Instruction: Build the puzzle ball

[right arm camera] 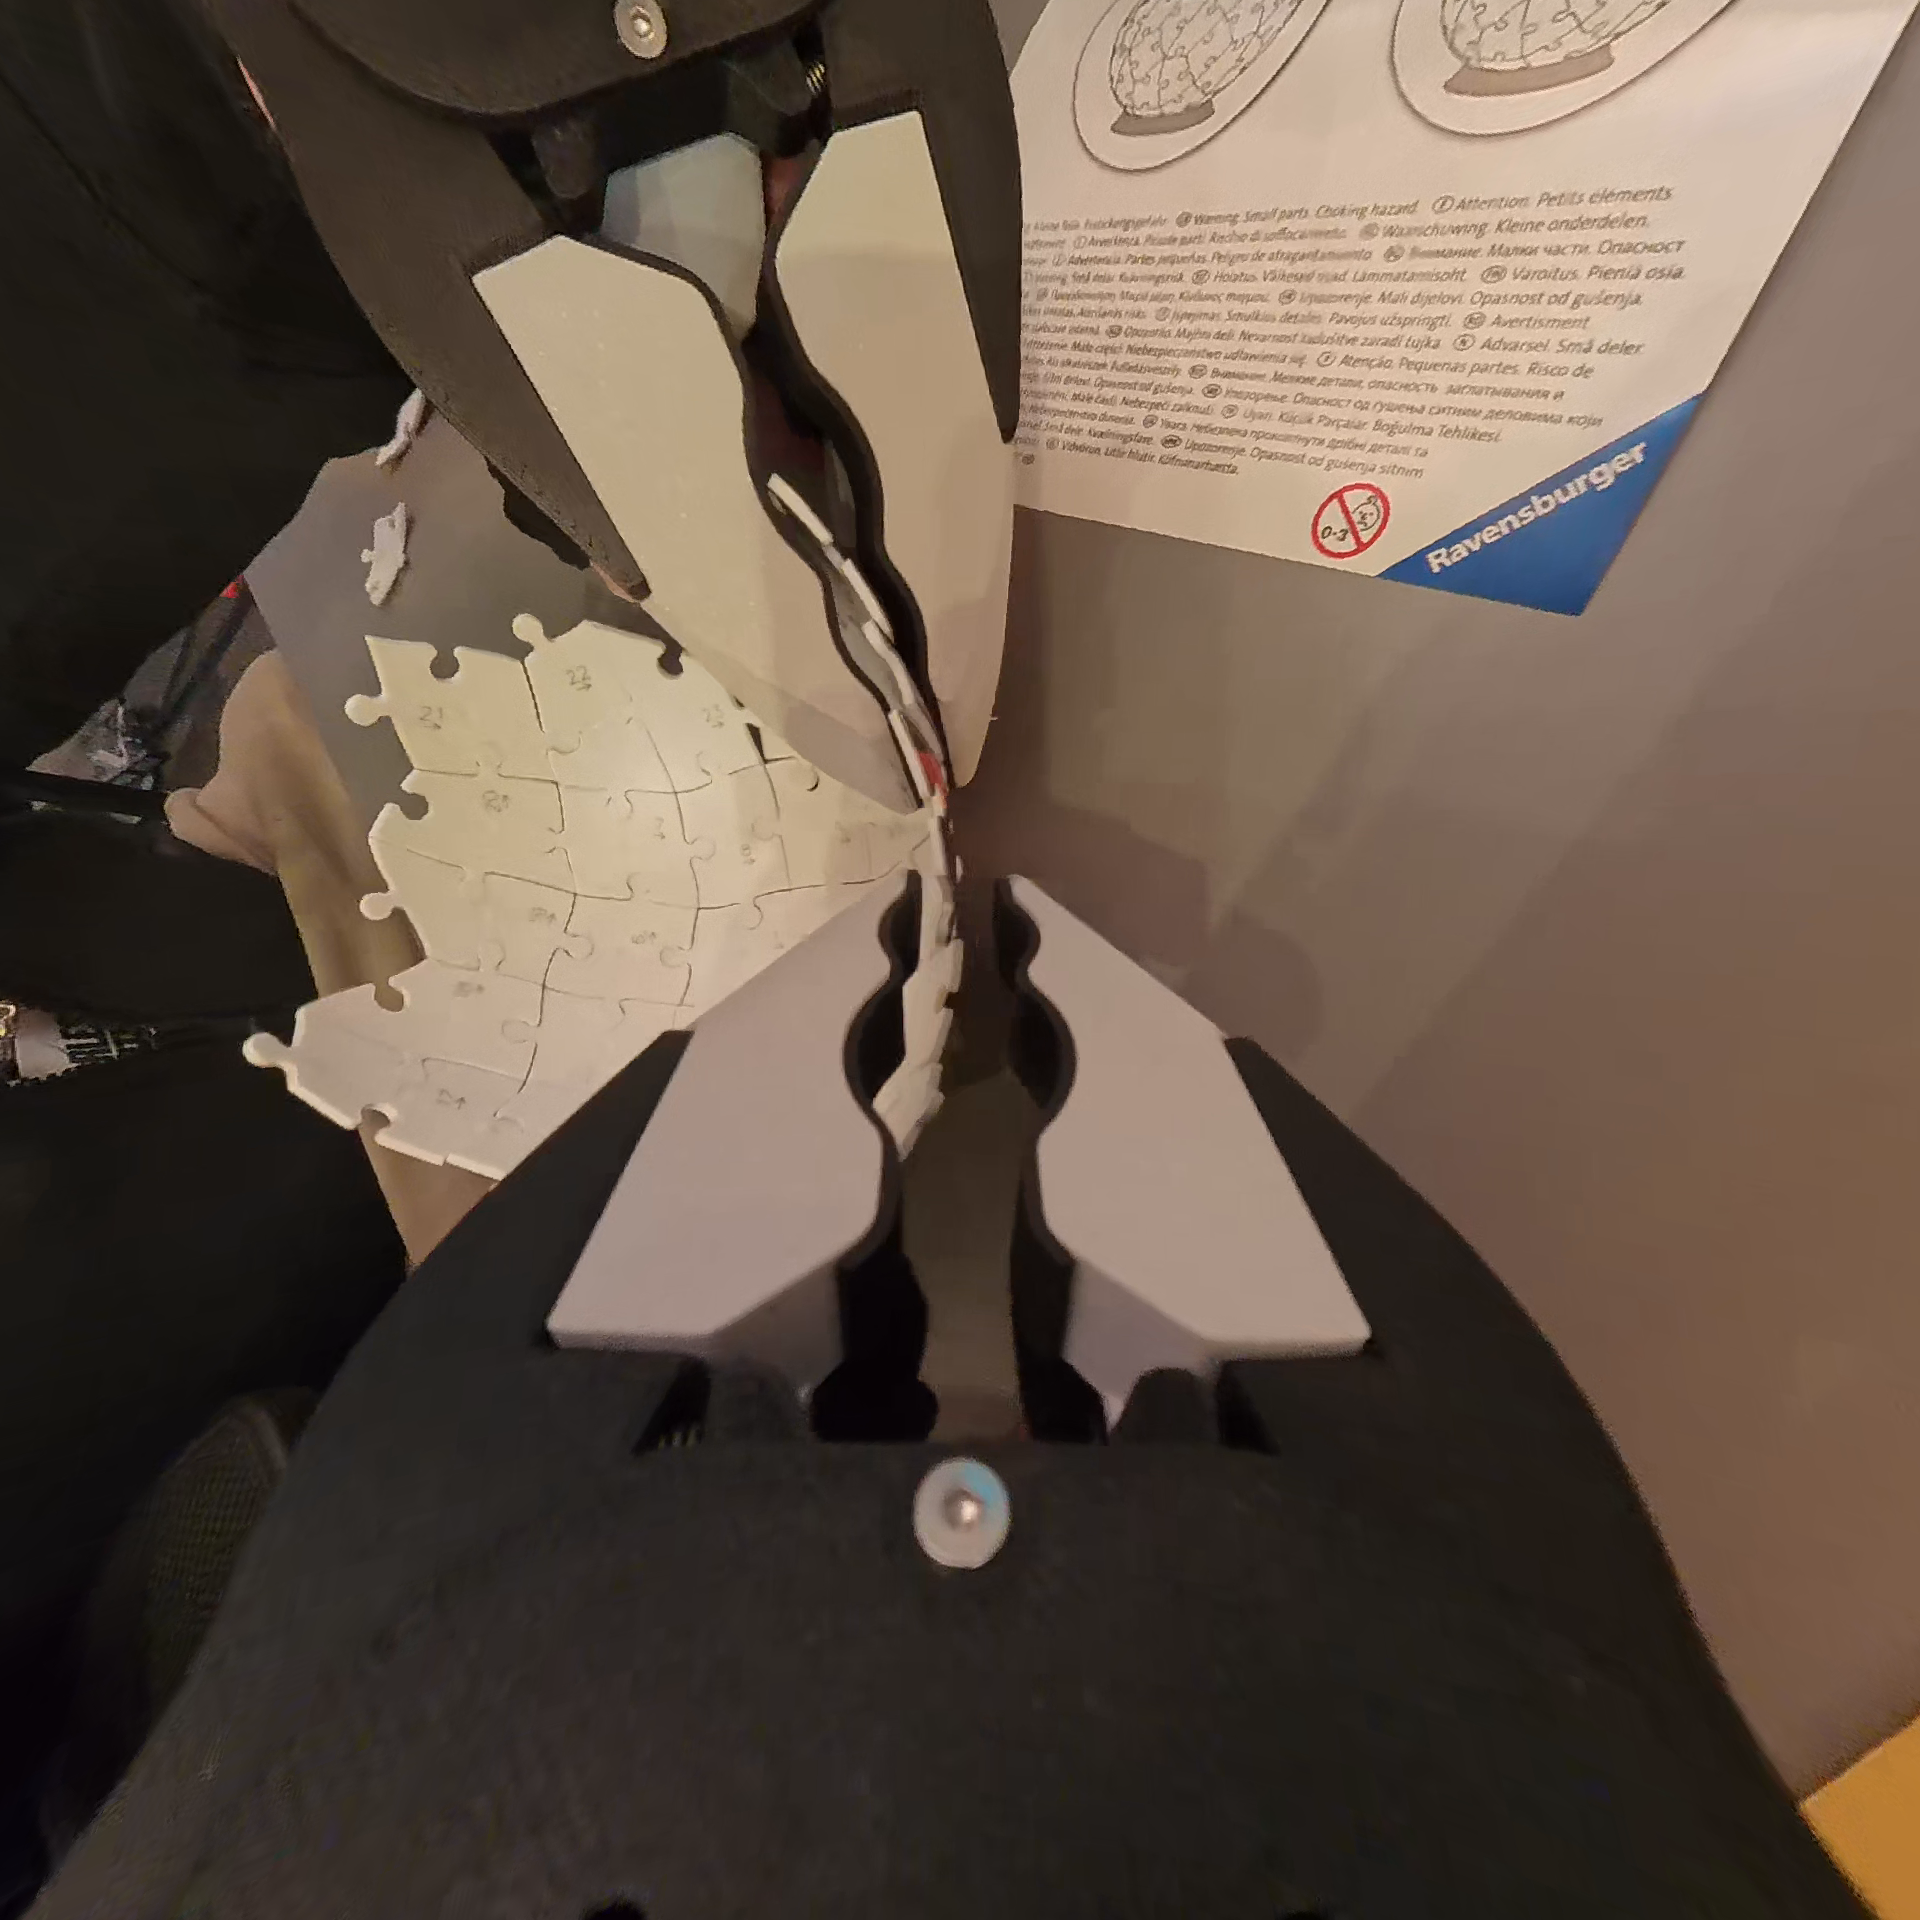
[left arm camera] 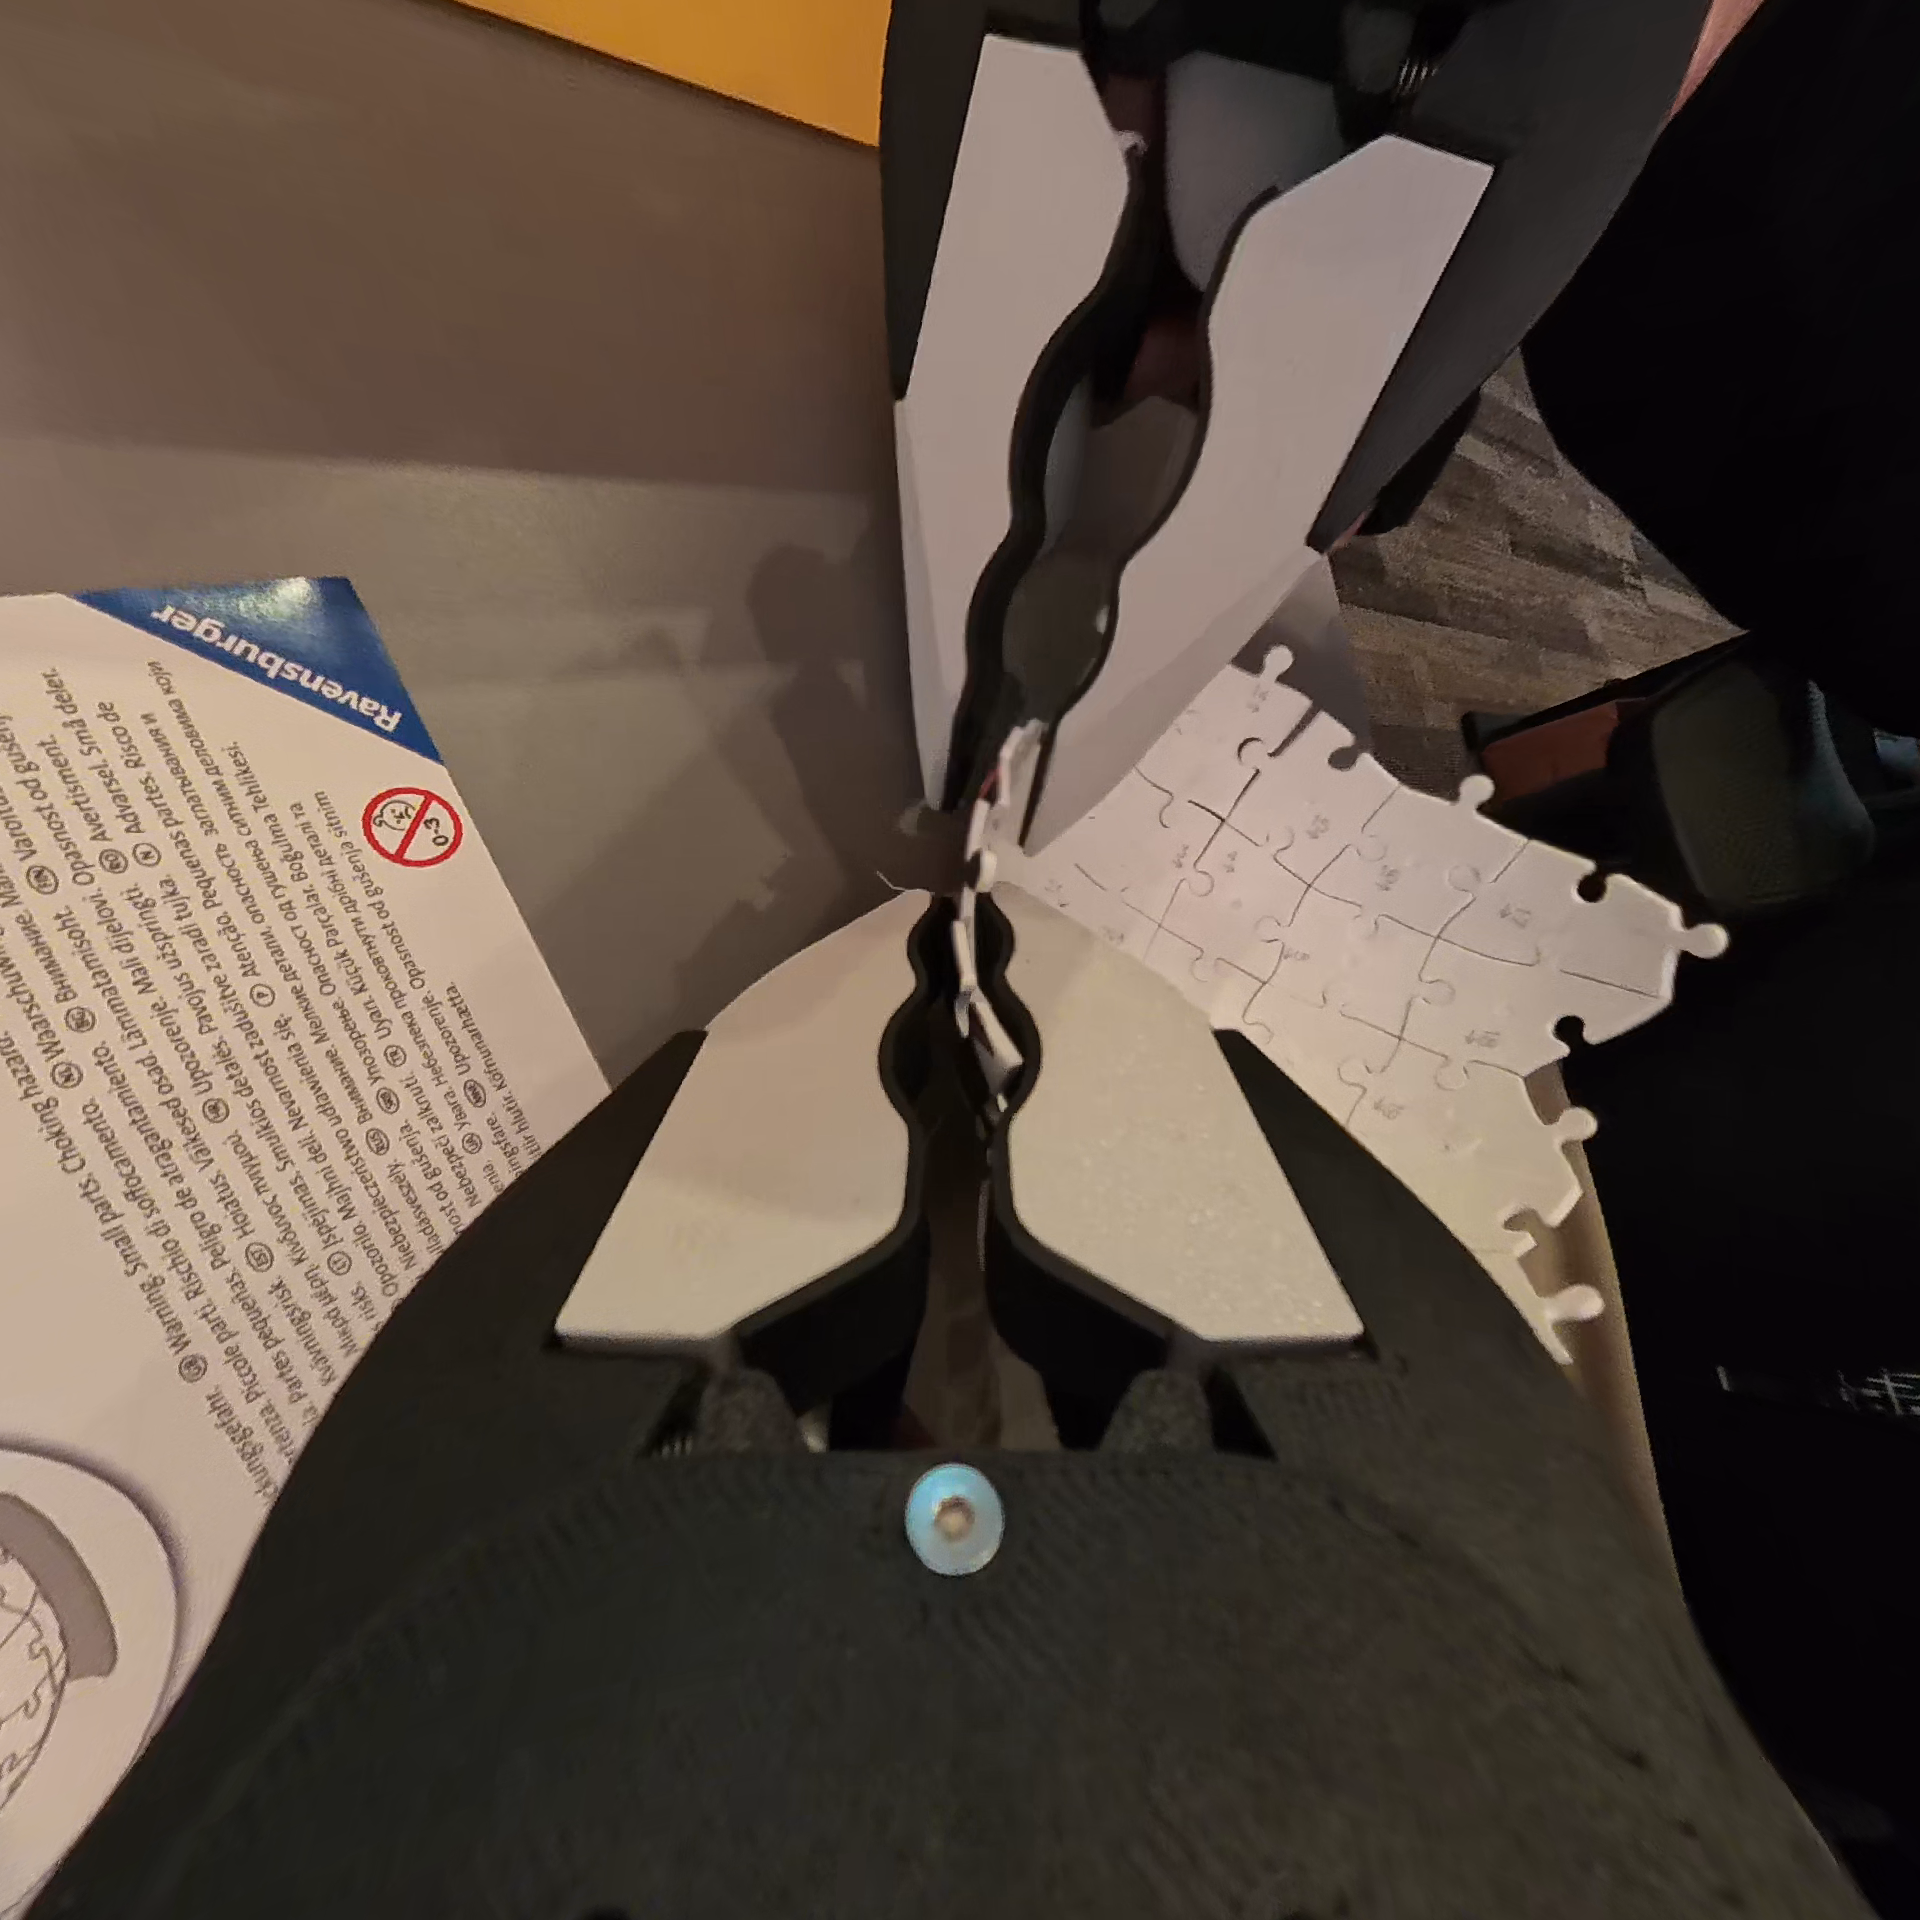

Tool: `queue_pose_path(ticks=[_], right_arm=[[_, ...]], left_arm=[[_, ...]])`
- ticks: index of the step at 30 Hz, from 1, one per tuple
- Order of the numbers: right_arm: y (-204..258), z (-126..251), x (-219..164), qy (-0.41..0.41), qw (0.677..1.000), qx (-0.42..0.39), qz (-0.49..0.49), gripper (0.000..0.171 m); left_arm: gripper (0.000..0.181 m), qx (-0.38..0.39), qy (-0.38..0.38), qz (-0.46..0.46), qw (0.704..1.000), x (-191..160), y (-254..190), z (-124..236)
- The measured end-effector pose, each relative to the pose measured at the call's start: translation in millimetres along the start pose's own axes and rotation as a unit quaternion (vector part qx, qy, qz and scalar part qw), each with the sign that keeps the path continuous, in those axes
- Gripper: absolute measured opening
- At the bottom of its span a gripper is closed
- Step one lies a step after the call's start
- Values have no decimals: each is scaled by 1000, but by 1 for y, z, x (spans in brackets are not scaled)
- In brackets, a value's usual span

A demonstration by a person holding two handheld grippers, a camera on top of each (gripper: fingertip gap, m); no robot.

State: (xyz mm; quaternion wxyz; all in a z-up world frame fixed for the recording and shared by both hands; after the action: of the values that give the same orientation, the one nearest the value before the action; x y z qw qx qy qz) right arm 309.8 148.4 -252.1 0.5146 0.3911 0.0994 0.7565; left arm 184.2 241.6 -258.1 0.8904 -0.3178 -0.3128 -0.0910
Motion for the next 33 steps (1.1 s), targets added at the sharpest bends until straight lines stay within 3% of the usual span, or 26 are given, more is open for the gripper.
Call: queue_pose_path(ticks=[8, 29, 33], right_arm=[[2, -5, 0, 8, 1000, 19, 4, 0], [4, 2, -3, 11, 1000, 12, 15, 0], [3, 3, -4, 1, 1000, -3, 11, 6]], left_arm=[[4, 0, 0, 3, 1000, -4, -3, -3], [4, -1, -3, 8, 1000, -3, -4, -3], [4, -2, -8, 16, 1000, -4, -3, -1]])
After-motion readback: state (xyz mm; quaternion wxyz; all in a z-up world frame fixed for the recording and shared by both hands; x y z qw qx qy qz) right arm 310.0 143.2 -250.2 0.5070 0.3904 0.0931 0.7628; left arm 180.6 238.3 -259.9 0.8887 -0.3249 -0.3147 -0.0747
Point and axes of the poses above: each gripper's, where its closed fingertips meet, z back along the fingers, x out of its top, y = z × x across the jaws, the point moved 10 cm from there along z, back along the fingers, and after that the axes turned 2 degrees about -z, right-handed, at the moved point
